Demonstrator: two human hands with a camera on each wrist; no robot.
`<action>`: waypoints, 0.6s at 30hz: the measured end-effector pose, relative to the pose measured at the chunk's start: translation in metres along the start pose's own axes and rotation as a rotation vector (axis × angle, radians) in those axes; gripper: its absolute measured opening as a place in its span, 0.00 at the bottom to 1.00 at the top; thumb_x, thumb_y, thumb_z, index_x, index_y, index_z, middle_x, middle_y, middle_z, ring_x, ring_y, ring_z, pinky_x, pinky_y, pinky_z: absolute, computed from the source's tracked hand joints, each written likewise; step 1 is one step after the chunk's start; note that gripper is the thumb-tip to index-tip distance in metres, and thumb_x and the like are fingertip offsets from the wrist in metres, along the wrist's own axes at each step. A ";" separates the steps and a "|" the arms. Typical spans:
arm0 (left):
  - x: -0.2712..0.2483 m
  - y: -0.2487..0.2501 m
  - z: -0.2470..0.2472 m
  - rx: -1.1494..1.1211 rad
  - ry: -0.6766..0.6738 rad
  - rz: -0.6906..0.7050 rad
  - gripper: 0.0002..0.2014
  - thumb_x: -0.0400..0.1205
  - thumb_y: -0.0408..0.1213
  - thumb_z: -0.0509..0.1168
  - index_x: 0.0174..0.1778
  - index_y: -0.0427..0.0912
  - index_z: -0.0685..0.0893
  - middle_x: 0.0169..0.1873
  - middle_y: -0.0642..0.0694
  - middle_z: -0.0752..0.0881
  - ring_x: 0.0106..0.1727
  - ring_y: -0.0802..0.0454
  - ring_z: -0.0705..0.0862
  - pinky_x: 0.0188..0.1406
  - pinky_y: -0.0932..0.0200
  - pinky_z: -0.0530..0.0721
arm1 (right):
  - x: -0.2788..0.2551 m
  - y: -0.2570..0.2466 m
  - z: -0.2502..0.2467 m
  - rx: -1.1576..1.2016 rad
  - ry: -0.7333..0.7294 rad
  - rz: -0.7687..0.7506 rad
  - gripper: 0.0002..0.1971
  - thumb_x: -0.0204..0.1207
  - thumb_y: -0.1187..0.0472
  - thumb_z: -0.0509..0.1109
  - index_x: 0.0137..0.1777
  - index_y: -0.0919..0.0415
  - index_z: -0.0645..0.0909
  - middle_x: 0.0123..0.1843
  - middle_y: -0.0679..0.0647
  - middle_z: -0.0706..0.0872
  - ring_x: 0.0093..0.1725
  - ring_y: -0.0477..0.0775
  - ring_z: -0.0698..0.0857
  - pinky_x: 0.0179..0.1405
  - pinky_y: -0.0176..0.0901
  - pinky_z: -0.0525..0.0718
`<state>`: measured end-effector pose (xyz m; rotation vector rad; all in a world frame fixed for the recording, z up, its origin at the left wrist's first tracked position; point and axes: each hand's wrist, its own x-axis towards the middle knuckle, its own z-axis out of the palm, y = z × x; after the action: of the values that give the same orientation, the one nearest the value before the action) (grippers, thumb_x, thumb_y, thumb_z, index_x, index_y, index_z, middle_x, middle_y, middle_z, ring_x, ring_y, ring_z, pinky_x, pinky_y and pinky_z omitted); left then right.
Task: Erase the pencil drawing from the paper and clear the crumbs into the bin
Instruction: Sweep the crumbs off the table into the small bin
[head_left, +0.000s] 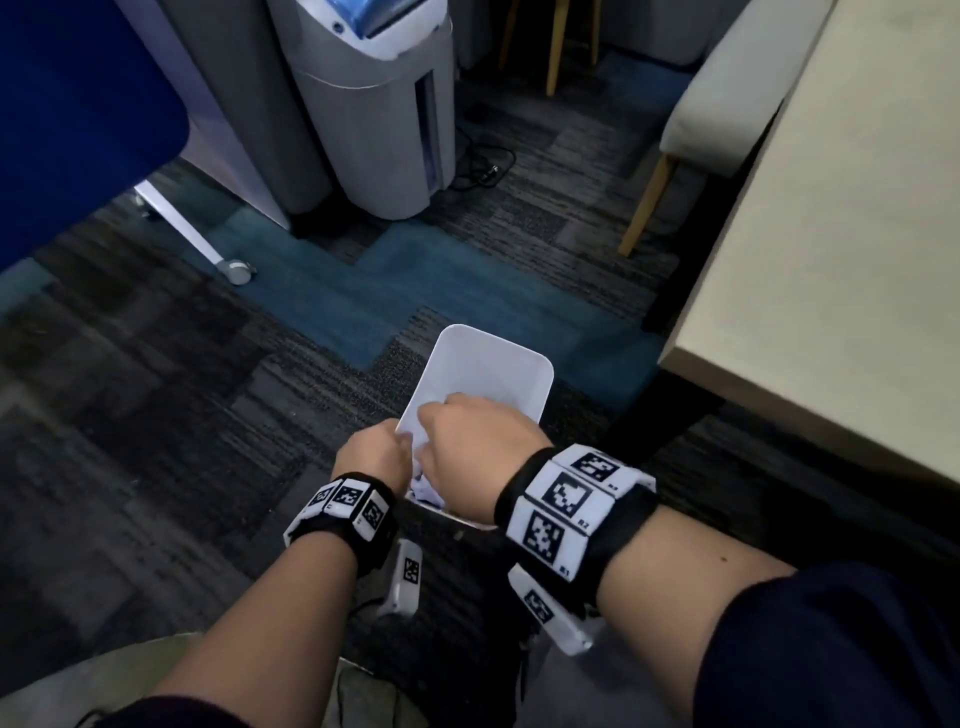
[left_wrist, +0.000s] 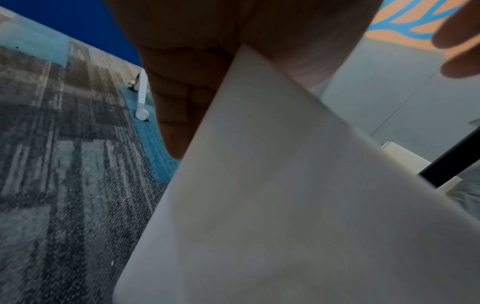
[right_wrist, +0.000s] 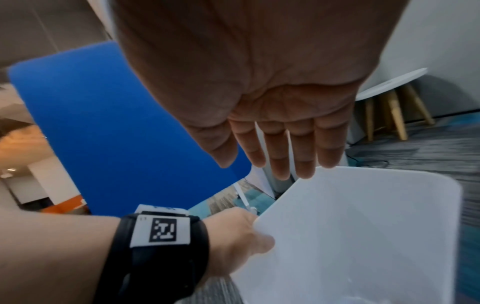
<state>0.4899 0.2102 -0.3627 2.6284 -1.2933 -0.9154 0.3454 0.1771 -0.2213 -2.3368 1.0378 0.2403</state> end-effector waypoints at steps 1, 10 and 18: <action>0.006 -0.002 0.007 -0.025 -0.003 -0.015 0.14 0.87 0.43 0.57 0.56 0.42 0.86 0.52 0.37 0.89 0.55 0.36 0.87 0.57 0.48 0.85 | 0.003 0.007 0.006 -0.008 -0.013 0.033 0.11 0.85 0.55 0.59 0.63 0.54 0.78 0.61 0.56 0.81 0.62 0.63 0.81 0.51 0.51 0.74; 0.065 0.002 0.063 -0.062 -0.114 -0.051 0.17 0.86 0.45 0.55 0.55 0.41 0.86 0.51 0.35 0.90 0.53 0.37 0.86 0.52 0.51 0.83 | 0.051 0.043 0.045 -0.119 -0.138 0.155 0.11 0.84 0.53 0.59 0.60 0.56 0.77 0.60 0.58 0.81 0.61 0.64 0.82 0.59 0.55 0.82; 0.132 0.008 0.098 -0.069 -0.151 -0.018 0.17 0.86 0.47 0.57 0.59 0.43 0.87 0.55 0.36 0.89 0.56 0.37 0.86 0.57 0.51 0.84 | 0.096 0.072 0.071 -0.117 -0.130 0.158 0.16 0.85 0.52 0.60 0.70 0.54 0.76 0.67 0.59 0.82 0.68 0.61 0.80 0.68 0.53 0.77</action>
<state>0.4930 0.1258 -0.5043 2.5663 -1.2454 -1.1600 0.3631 0.1187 -0.3466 -2.3084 1.1716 0.5199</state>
